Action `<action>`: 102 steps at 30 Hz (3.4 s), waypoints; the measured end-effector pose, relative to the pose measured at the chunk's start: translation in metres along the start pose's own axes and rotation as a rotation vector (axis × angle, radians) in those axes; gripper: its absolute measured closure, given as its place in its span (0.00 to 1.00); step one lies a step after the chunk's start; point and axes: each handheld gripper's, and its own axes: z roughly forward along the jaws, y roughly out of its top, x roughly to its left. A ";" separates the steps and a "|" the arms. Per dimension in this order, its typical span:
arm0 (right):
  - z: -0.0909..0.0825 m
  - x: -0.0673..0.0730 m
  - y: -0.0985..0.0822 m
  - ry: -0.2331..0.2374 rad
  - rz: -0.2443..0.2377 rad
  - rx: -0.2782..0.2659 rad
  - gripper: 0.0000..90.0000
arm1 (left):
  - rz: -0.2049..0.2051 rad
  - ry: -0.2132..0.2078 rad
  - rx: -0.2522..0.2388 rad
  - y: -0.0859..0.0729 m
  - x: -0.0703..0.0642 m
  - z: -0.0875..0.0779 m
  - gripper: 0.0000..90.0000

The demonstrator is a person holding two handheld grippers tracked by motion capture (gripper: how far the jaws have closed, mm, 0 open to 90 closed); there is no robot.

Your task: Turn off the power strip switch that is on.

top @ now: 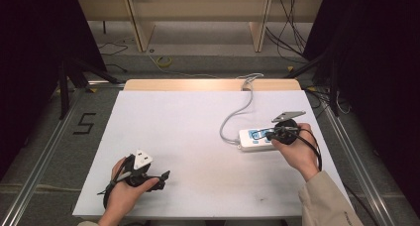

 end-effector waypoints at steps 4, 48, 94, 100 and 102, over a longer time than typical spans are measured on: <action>0.000 -0.001 0.001 0.002 0.004 -0.003 1.00 | 0.000 0.000 0.002 0.000 0.000 0.000 0.08; 0.010 -0.004 0.020 0.020 -0.007 0.065 1.00 | -0.003 0.000 0.001 0.000 0.000 0.002 0.08; 0.027 0.003 0.035 0.061 -0.022 0.154 1.00 | -0.002 -0.003 0.001 0.000 -0.001 0.002 0.08; 0.028 0.003 0.037 0.065 -0.022 0.163 1.00 | -0.001 -0.003 0.001 0.000 -0.001 0.002 0.08; 0.028 0.004 0.037 0.065 -0.023 0.166 1.00 | -0.002 -0.003 0.001 0.000 -0.001 0.002 0.08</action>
